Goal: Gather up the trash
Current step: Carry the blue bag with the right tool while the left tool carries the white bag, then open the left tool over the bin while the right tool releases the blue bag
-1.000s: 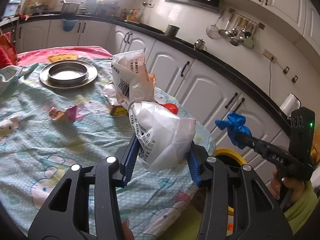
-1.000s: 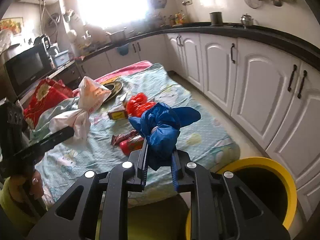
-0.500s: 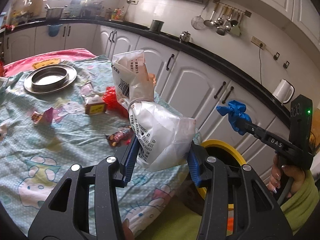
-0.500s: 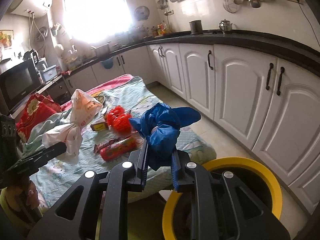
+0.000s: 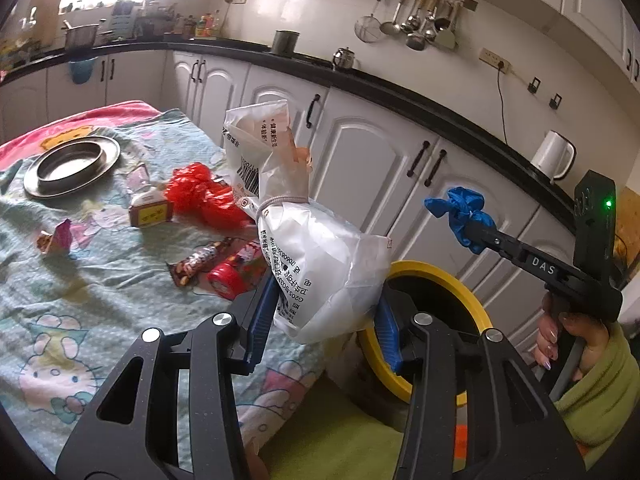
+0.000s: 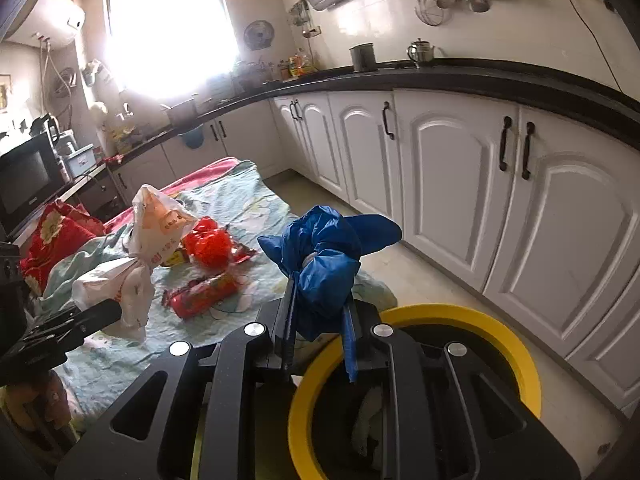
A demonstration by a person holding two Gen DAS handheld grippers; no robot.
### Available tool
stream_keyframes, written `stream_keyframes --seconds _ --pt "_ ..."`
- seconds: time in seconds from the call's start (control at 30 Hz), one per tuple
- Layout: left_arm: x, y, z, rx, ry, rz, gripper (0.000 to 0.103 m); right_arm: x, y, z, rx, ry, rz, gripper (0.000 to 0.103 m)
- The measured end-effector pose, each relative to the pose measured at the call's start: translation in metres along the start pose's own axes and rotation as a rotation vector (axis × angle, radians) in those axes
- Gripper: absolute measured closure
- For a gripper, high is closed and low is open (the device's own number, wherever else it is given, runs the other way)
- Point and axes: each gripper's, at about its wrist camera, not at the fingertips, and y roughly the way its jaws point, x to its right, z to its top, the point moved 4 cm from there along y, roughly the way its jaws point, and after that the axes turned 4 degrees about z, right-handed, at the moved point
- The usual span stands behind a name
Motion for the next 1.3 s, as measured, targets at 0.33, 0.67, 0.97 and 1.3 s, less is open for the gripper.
stream_keyframes --seconds 0.33,0.67,0.97,1.3 --pt "0.026 0.015 -0.010 -0.042 0.050 -0.035 0.066 0.034 -0.012 -0.014 -0.002 0.047 -0.056 0.085" --pt "0.056 0.034 -0.027 -0.100 0.118 -0.080 0.066 0.072 -0.020 -0.035 -0.017 0.097 -0.114 0.084" --pt "0.082 0.057 -0.042 -0.174 0.180 -0.127 0.066 0.096 -0.023 -0.056 -0.054 0.131 -0.155 0.084" --pt "0.108 0.089 -0.058 -0.286 0.251 -0.181 0.066 0.116 -0.018 -0.075 -0.103 0.169 -0.155 0.084"
